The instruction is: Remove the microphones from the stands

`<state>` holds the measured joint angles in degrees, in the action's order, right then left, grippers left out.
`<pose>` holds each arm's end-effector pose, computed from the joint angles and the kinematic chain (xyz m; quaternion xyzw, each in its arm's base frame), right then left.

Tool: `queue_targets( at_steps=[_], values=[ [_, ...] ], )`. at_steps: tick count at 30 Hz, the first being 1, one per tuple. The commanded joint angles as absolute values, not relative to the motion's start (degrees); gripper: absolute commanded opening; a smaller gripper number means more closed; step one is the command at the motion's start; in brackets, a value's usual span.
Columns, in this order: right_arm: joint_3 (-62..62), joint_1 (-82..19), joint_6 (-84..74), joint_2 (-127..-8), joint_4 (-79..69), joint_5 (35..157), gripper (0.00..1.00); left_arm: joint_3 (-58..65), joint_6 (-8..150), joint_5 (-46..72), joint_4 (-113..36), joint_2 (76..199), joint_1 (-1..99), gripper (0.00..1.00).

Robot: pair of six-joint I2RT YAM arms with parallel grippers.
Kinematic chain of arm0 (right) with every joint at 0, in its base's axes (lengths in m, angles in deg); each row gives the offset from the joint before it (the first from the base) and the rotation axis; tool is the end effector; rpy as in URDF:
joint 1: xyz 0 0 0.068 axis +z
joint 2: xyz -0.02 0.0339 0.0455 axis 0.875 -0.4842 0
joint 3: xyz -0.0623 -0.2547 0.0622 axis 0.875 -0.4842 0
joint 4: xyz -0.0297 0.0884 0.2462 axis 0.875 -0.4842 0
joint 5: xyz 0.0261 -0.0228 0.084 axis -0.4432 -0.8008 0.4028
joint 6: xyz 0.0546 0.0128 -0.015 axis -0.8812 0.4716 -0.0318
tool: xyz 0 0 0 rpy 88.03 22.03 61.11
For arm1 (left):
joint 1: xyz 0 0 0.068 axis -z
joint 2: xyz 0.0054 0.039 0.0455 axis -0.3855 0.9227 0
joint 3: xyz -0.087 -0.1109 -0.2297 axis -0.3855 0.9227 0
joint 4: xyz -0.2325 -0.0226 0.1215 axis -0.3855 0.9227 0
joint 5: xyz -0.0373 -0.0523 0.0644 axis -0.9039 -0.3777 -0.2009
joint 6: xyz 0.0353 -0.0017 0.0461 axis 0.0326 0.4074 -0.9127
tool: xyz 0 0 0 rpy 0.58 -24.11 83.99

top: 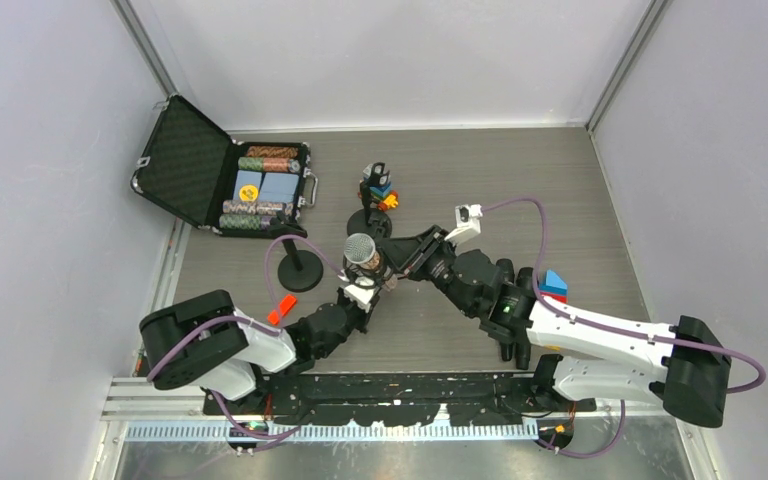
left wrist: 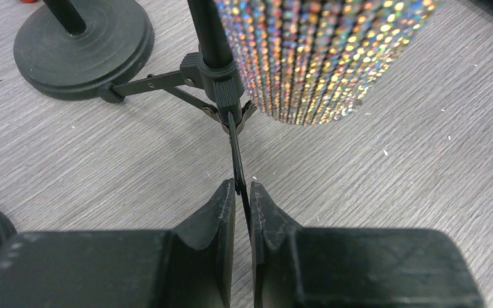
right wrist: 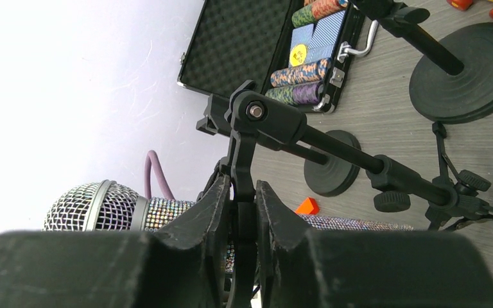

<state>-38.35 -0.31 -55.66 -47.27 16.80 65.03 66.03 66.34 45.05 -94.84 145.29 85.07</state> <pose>0.1395 0.2157 0.2926 0.1169 0.7121 0.5068 0.4717 0.1197 -0.1928 0.1237 0.2490 0.7454 -0.2058 0.5831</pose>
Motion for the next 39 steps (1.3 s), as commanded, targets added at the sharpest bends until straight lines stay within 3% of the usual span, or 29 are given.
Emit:
queue_targets(
  at_steps=[1,5,14,18,26,34,39],
  values=[
    [-34.85,-0.13,-56.29,-48.84,19.82,62.48,0.2,65.2,65.49,42.57,-97.98,143.04,84.94,0.12],
    [-34.47,-0.18,-56.53,-50.22,20.55,60.2,0.18,65.71,65.66,41.3,-97.76,141.71,84.92,0.26],
    [-37.5,-0.13,-59.33,-46.21,17.56,51.98,0.15,65.93,65.22,40.81,-87.53,132.87,84.98,0.34],
    [-40.22,-0.14,-61.35,-44.6,19.04,48.87,0.16,66.03,65.12,40.64,-84.92,129.67,84.98,0.45],
    [-36.24,-0.03,-64.88,-42.01,4.27,46.4,0.17,67.0,66.8,42.08,-80.0,119.02,85.07,0.48],
    [-38.29,6.24,-72.05,-45.81,10.01,34.47,0.25,64.21,65.67,43.36,-67.99,103.06,85.02,0.52],
    [-38.72,7.51,-74.25,-47.4,11.18,33.13,0.36,63.55,64.53,43.35,-63.99,98.44,85.0,0.55]
  ],
)
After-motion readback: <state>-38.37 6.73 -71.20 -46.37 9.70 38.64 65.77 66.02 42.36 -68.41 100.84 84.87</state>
